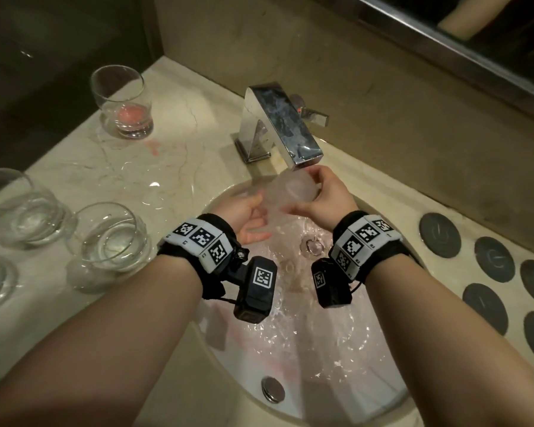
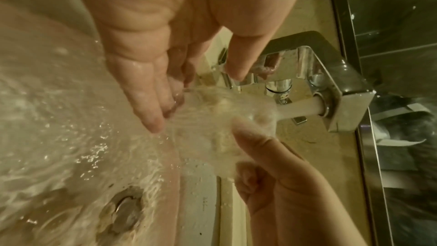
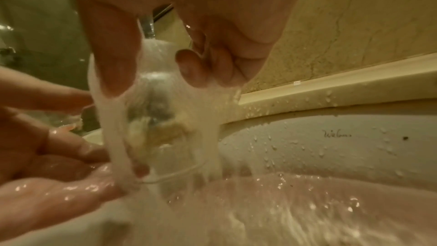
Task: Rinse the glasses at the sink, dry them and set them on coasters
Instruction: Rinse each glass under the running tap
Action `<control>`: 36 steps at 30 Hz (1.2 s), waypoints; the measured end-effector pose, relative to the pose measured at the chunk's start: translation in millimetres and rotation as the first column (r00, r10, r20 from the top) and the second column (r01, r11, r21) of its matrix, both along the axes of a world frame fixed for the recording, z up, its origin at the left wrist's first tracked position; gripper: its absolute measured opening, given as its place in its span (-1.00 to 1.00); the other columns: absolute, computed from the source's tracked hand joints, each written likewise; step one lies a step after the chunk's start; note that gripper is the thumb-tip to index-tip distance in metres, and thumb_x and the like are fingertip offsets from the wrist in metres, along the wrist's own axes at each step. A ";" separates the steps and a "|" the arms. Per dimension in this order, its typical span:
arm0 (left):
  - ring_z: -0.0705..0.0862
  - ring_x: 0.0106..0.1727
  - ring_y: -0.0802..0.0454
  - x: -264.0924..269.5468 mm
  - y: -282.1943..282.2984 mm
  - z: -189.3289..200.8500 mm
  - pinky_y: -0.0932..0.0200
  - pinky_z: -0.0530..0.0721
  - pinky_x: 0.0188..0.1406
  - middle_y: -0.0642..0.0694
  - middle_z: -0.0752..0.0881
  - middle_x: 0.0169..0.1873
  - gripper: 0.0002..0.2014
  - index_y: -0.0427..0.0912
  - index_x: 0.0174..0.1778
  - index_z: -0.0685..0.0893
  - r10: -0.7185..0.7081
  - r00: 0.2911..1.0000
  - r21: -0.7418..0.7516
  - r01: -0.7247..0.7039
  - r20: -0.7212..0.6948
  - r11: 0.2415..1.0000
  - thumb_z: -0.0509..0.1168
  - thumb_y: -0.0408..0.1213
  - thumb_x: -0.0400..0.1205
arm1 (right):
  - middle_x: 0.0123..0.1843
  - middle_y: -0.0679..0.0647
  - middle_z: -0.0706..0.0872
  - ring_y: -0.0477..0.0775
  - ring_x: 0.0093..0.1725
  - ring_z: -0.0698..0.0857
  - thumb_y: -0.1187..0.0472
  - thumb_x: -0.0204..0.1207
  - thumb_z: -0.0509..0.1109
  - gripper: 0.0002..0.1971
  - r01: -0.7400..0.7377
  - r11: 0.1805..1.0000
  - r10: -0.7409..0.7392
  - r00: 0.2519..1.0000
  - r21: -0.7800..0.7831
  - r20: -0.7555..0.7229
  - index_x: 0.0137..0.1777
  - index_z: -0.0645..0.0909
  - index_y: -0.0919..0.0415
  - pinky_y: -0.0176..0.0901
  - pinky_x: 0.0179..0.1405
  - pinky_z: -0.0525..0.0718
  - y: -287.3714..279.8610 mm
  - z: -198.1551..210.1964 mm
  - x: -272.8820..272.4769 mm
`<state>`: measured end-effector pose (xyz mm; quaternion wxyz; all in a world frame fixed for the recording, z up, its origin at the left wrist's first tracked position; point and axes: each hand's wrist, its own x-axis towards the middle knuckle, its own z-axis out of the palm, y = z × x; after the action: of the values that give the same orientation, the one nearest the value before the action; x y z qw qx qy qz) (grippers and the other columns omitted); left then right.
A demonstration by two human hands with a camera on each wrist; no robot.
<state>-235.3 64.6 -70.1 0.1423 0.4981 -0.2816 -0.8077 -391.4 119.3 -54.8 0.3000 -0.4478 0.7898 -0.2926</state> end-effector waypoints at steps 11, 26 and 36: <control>0.31 0.49 -0.25 -6.5 3.5 0.6 -0.09 0.56 0.34 -0.34 0.37 0.49 -0.59 -0.20 0.53 0.37 -0.037 0.999 0.019 0.036 0.008 0.999 0.08 -0.22 0.75 | 0.15 0.06 0.58 0.06 0.06 0.66 0.01 0.03 0.72 -0.02 -0.045 0.999 0.046 0.998 0.014 -0.035 0.46 0.30 0.01 0.01 0.09 0.69 -1.4 -4.4 0.7; 0.70 -0.02 -0.03 0.8 -1.1 4.2 0.08 0.76 -0.07 -0.15 0.67 0.02 -0.65 -0.22 0.35 0.51 0.068 0.989 -0.011 -0.070 -0.129 0.997 0.22 -0.48 0.64 | 0.23 0.06 0.60 0.11 0.14 0.65 0.05 0.33 0.59 -0.34 0.096 0.995 -0.097 0.975 0.015 0.200 0.38 0.38 0.13 -0.03 0.14 0.64 9.8 -4.1 -5.2; 0.73 -0.08 0.08 -5.4 -1.3 17.2 0.26 0.72 -0.14 -0.06 0.76 -0.11 -0.89 -0.16 0.00 0.64 -0.087 0.983 -0.280 0.039 -0.160 0.959 0.23 -0.39 0.65 | 0.28 0.10 0.60 0.11 0.03 0.65 0.03 0.31 0.49 -0.39 0.112 0.994 -0.089 0.773 0.003 0.628 0.37 0.38 -0.06 -0.14 -0.13 0.54 17.3 -13.3 -14.5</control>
<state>-240.7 63.3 -52.9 0.2081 0.3932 -0.3939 -0.8043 -405.9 136.6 -68.1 0.5217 -0.2873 0.6628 -0.4539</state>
